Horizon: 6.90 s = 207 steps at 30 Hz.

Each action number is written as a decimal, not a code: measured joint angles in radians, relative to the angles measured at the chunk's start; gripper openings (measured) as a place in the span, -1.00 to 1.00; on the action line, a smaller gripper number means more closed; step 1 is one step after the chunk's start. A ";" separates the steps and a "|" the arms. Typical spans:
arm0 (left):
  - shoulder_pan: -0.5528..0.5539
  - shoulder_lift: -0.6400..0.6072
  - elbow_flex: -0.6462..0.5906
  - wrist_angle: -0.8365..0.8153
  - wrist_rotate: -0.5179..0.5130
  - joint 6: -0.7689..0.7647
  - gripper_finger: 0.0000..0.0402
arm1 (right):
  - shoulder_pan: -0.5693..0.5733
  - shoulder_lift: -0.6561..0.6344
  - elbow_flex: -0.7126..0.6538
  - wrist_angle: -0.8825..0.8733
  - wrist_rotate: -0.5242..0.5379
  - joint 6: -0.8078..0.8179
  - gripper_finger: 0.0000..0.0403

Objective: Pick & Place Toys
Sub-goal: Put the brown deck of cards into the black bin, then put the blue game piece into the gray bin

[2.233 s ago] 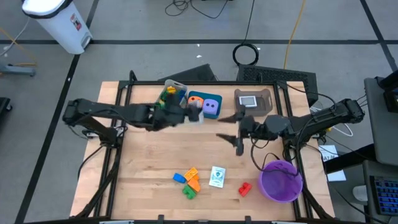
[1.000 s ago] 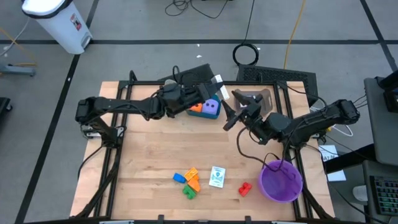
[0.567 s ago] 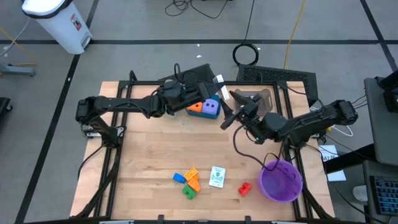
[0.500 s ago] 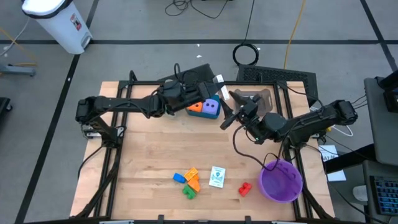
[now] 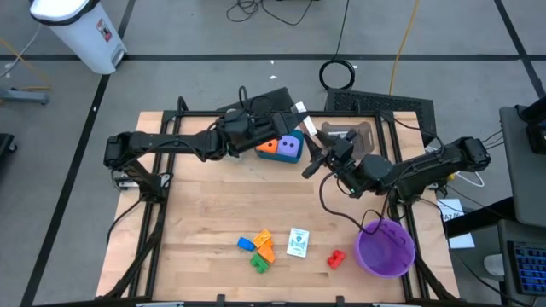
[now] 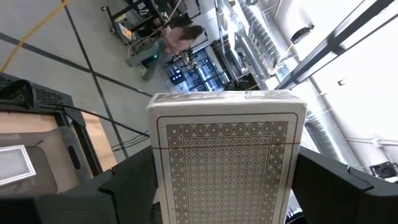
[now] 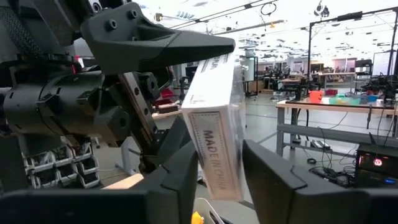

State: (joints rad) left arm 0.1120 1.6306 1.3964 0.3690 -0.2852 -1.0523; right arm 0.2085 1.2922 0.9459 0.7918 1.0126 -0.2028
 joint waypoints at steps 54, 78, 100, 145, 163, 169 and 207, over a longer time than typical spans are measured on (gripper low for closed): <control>0.013 -0.027 0.000 0.044 0.115 0.221 0.94 | -0.009 -0.166 0.003 0.240 0.022 -0.461 -0.69; 0.037 -0.081 -0.001 0.049 0.549 0.296 0.94 | -0.104 -0.391 0.001 -0.573 0.048 -0.043 -0.69; 0.037 -0.081 -0.001 0.047 0.726 0.274 0.94 | -0.505 -0.394 0.001 -1.148 -0.790 0.428 -0.69; 0.003 -0.080 0.000 -0.080 0.756 0.254 0.94 | -1.238 -0.001 0.000 -1.491 -1.489 0.555 -0.69; 0.003 -0.080 0.000 -0.113 0.729 0.287 0.94 | -1.308 0.096 0.002 -1.431 -1.578 0.609 -0.69; 0.003 -0.080 0.000 -0.112 0.729 0.290 0.94 | -1.321 0.097 0.002 -1.424 -1.571 0.619 -0.68; 0.001 -0.080 0.000 -0.112 0.695 0.261 0.94 | -1.384 -0.224 0.000 -1.297 -1.698 0.712 -0.18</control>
State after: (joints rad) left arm 0.1133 1.5501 1.3964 0.2574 0.4099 -0.7915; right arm -1.1754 1.0684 0.9459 -0.5054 -0.6858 0.5093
